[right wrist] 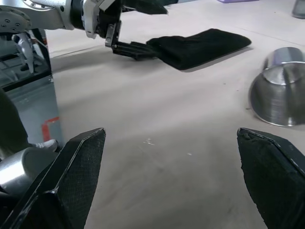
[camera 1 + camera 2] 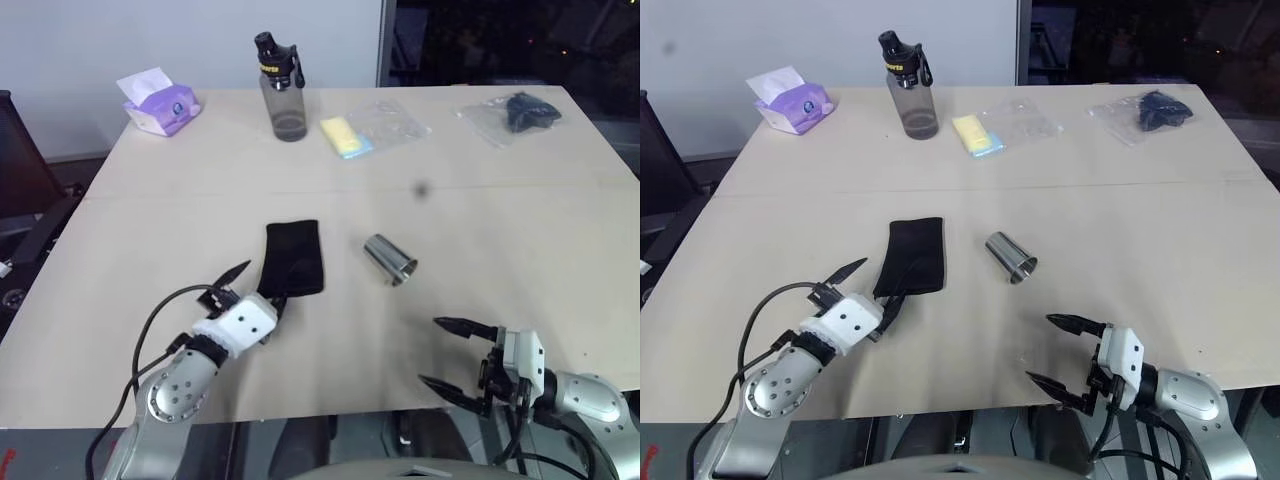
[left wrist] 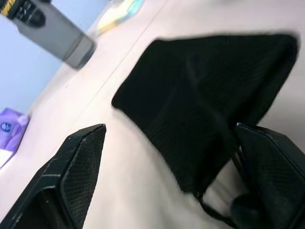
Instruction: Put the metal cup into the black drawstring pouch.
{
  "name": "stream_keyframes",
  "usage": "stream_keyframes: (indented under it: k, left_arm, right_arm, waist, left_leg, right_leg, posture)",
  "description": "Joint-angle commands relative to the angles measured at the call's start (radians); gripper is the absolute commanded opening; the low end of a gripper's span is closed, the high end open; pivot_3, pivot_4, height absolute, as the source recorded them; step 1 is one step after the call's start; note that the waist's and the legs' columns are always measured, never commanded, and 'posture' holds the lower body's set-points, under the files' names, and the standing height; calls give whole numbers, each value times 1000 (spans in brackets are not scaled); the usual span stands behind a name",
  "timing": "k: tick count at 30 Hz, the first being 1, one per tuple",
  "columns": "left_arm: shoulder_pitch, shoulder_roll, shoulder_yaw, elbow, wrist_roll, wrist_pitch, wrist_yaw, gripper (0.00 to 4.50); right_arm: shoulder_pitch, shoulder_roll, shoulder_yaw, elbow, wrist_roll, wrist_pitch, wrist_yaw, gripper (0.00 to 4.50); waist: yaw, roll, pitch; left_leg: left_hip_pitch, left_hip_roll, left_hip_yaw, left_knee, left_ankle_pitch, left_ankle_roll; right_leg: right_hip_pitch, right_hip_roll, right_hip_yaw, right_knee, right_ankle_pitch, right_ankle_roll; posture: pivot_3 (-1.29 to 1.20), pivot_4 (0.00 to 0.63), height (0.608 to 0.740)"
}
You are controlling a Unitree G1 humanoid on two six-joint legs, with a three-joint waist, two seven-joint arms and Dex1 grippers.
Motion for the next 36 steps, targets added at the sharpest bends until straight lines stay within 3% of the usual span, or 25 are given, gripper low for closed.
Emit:
stream_keyframes:
  k: [1,10,13,17,21,32,36]
  left_arm:
    - [-27,6,21,29,-2,-8,14,4500]
    - [-121,-7,2,83,-6,-20,29,4500]
    - [-142,-9,-1,90,4,-38,45,3695]
    - [-135,-5,-10,61,-57,-118,16,1703]
    - [-108,4,3,55,-71,-139,6,31]
    - [-144,-26,17,46,-130,-86,1,31]
    - [-191,-57,13,8,-247,28,-45,31]
  right_arm:
    - [0,3,11,-31,7,-11,-5,4458]
    - [-3,-2,17,-35,9,-7,-21,4458]
    - [0,-3,18,-36,8,-8,-24,4500]
    - [1,-3,19,-37,7,-7,-28,4500]
    - [-2,-6,20,-35,9,-6,-28,4500]
    - [-14,-1,26,-23,12,-6,-29,4500]
    - [-62,27,0,-47,60,39,-83,4500]
  waist:
    - [1,0,0]
    - [4,0,0]
    - [5,0,0]
    - [6,0,0]
    - [6,0,0]
    - [15,0,0]
    - [18,0,0]
  left_leg:
    - [0,0,0,0,0,0]
    - [0,0,0,1,0,0]
    - [0,0,0,1,0,0]
    - [0,0,0,1,0,0]
    - [0,0,0,1,0,0]
    - [1,-1,-1,2,0,0]
    - [1,-1,-1,3,0,0]
  right_leg:
    - [0,0,0,0,0,0]
    - [1,0,-1,1,0,0]
    - [1,0,-1,1,0,0]
    - [1,0,-1,1,0,0]
    - [1,0,0,1,0,0]
    - [2,1,-1,2,0,0]
    - [2,1,-1,2,0,0]
  posture:
    - [0,150,740]
    - [0,150,740]
    - [0,150,740]
    - [0,150,740]
    - [0,150,740]
    - [0,150,740]
    - [0,150,740]
